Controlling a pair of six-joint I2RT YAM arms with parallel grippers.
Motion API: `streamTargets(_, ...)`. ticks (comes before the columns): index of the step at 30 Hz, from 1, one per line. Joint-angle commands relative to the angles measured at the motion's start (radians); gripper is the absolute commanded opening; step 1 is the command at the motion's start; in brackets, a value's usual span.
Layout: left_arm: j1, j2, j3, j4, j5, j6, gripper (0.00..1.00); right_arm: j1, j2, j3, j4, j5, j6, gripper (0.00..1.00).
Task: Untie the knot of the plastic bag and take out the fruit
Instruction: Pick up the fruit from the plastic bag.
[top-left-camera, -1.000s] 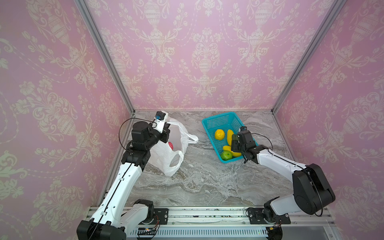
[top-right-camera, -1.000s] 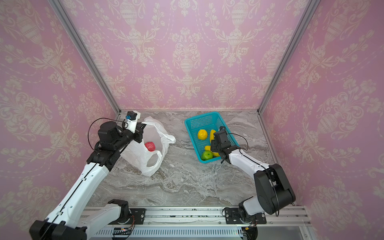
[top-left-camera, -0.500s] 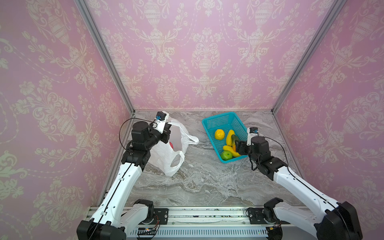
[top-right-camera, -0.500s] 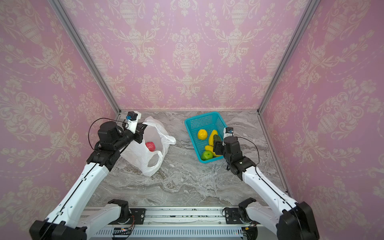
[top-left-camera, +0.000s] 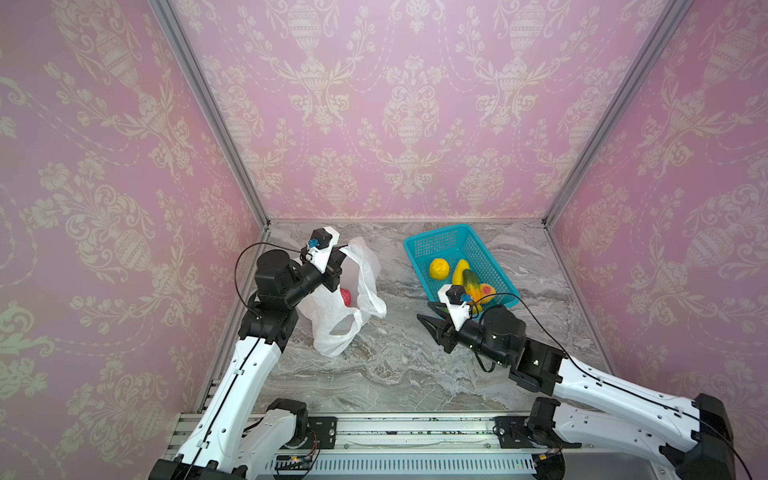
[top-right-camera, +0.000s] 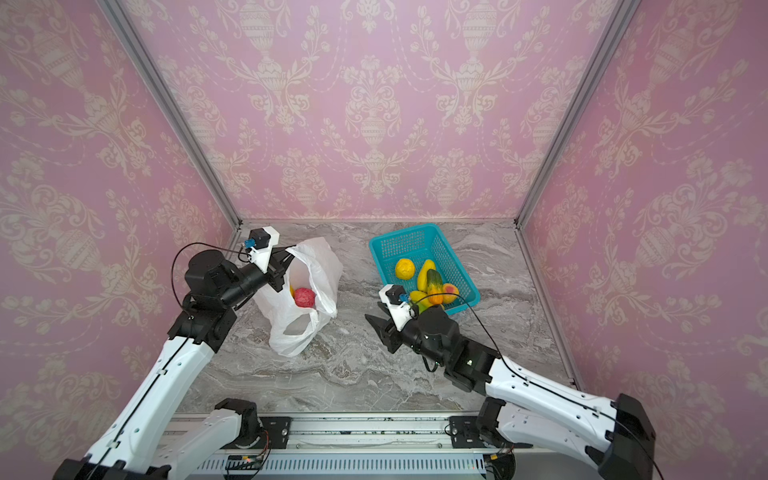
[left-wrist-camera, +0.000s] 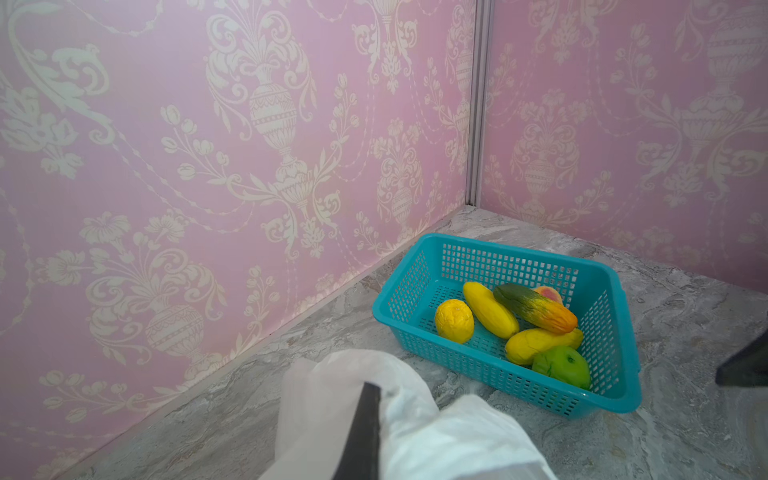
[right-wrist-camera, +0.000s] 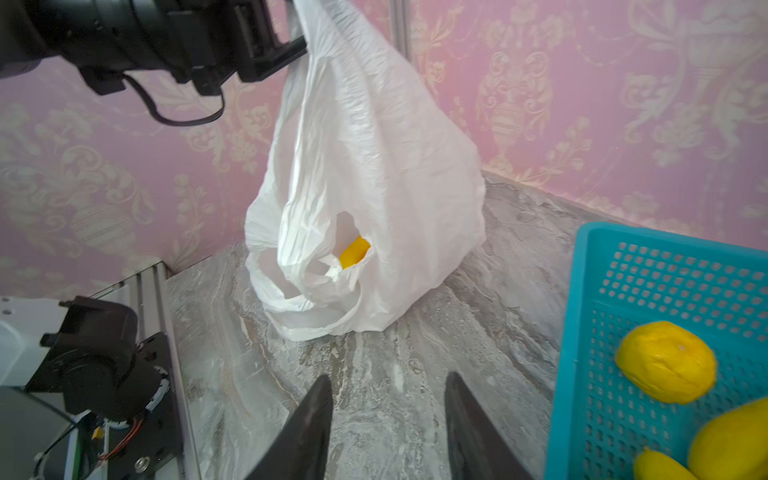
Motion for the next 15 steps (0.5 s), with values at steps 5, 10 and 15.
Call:
streamTargets(5,-0.003,0.01,0.01,-0.009,-0.021,-0.003,0.0,0.183,0.258,0.148,0.169,0.02,-0.087,0.42)
streamTargets(10,-0.003,0.008,0.008,-0.011,-0.032,-0.002,0.0,0.259,0.384,0.23,0.193,0.006,-0.102,0.4)
streamTargets(15,-0.003,0.018,0.015,-0.018,-0.037,-0.004,0.0,0.29,0.434,0.245,0.264,-0.029,-0.069,0.38)
